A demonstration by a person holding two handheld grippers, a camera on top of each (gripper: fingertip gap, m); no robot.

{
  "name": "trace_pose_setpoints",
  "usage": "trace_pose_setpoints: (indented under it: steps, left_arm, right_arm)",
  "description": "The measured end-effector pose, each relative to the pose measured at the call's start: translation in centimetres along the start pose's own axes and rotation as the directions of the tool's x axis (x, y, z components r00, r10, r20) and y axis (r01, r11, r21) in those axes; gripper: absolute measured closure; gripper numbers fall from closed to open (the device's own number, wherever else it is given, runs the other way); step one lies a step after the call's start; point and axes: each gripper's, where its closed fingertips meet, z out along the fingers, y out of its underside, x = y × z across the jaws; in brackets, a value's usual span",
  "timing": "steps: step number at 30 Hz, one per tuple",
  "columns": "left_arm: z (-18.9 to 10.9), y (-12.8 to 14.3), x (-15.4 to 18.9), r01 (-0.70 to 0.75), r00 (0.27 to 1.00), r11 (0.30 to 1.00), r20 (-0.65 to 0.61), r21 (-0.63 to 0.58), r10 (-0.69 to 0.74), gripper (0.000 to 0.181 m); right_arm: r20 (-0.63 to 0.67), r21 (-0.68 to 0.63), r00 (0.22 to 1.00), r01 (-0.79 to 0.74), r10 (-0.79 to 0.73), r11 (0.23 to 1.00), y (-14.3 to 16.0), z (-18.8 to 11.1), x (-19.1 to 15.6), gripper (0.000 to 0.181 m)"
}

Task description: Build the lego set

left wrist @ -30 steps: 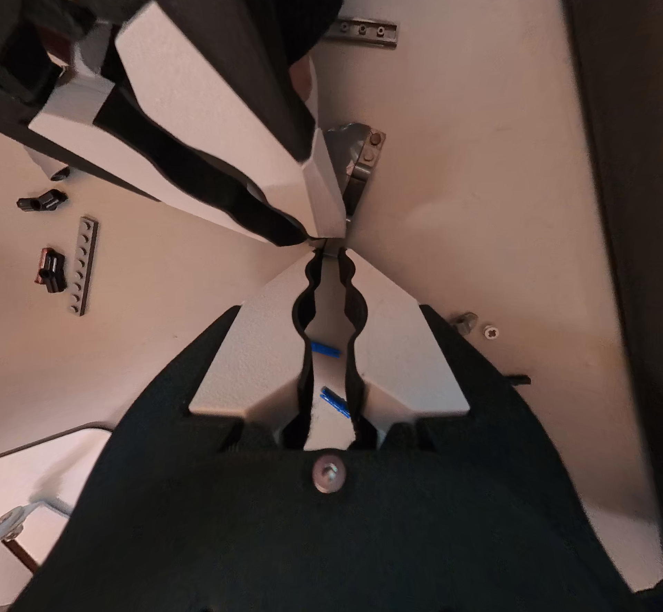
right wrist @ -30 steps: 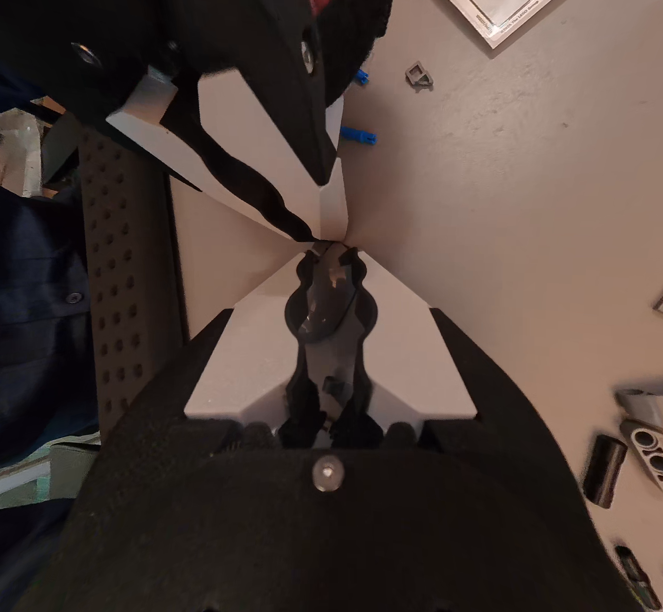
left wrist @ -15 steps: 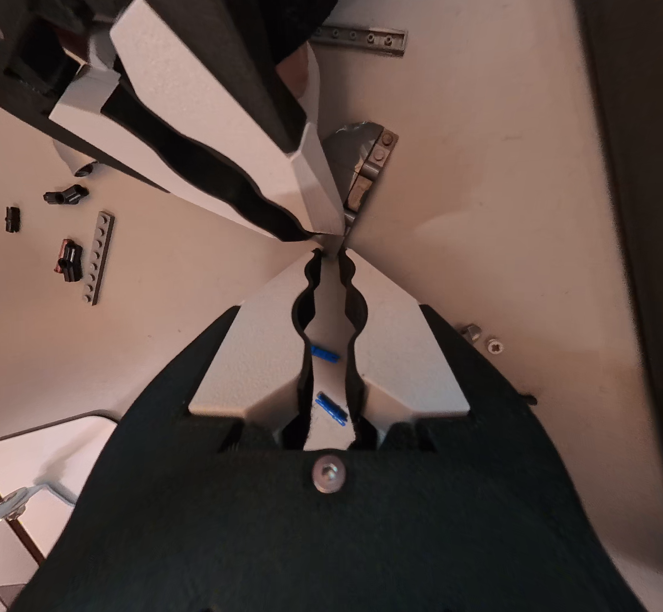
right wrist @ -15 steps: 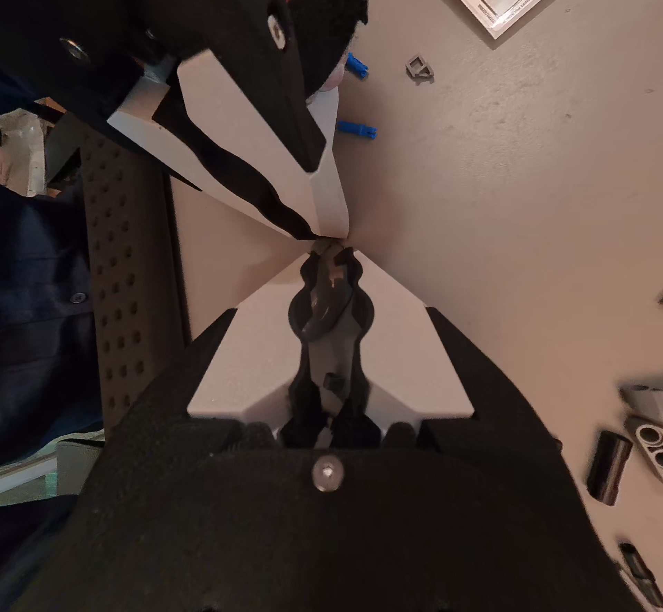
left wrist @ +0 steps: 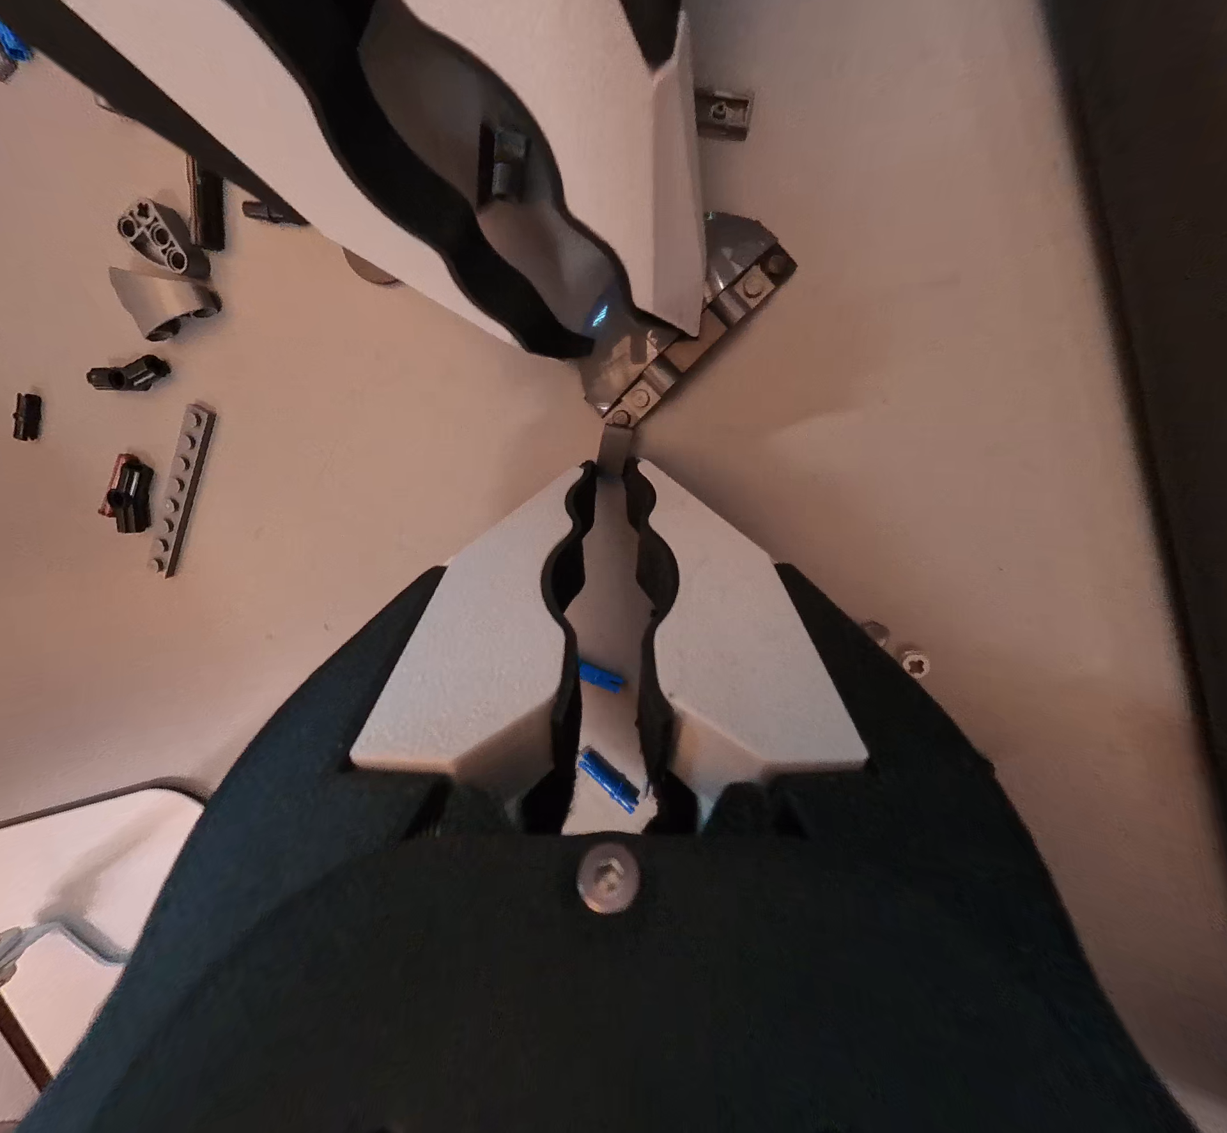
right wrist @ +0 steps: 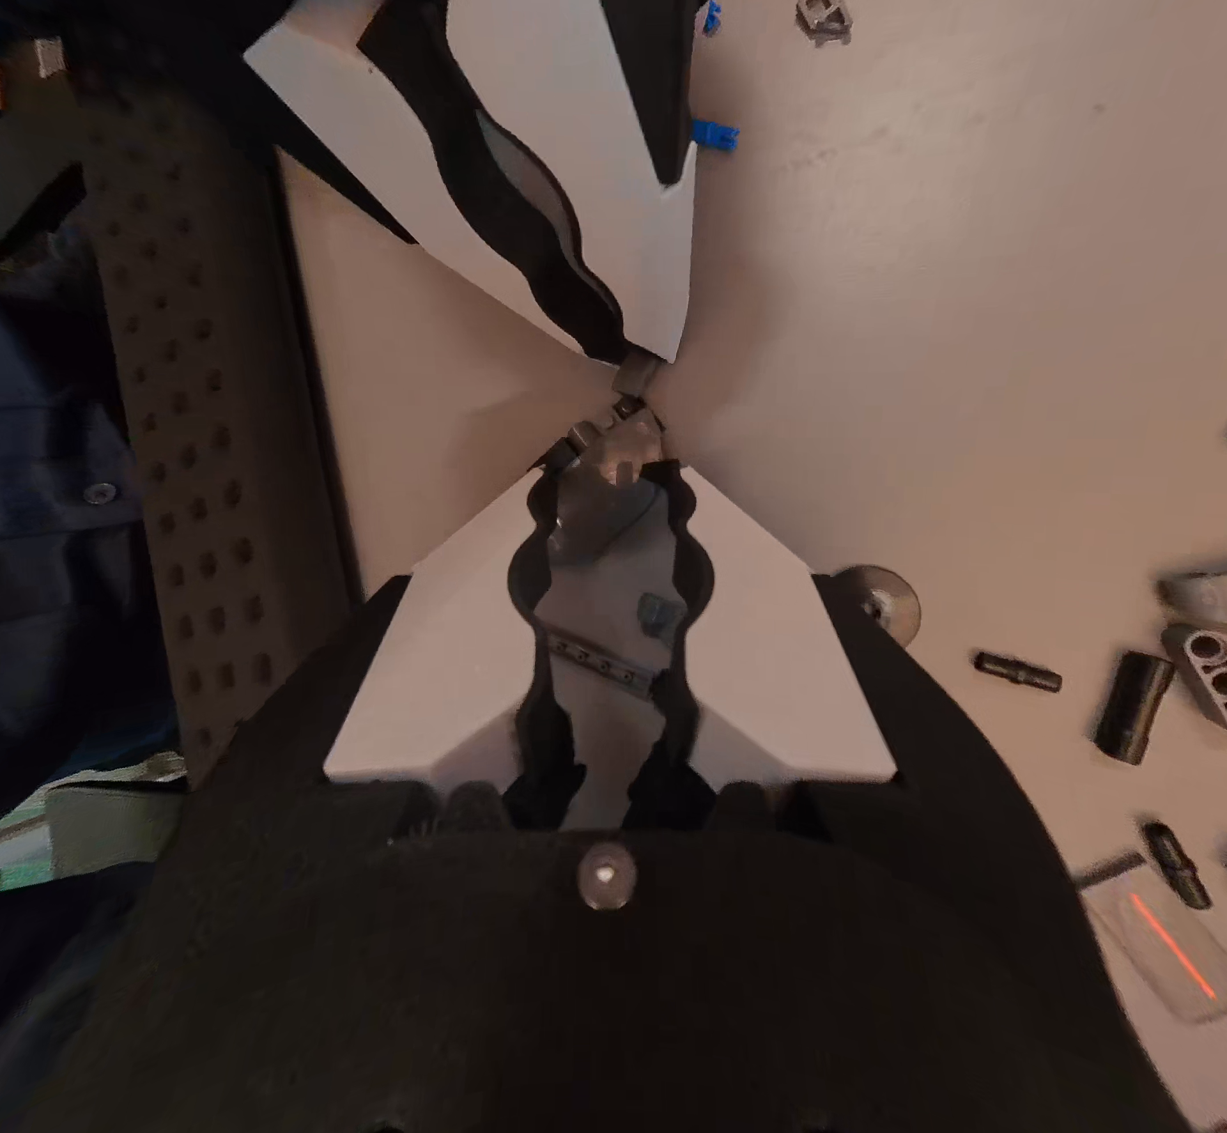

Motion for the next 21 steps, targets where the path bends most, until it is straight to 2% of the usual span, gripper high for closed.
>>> trace_pose_setpoints:
  steps: [21]
  left_arm:
    - [-0.2,-0.2,1.1,-0.13,0.991,0.988,0.028,-0.08,0.132,0.175]
  right_arm:
    - [0.062,0.027,0.997,0.042,-0.044,0.999,-0.4,0.7,-0.8,0.152]
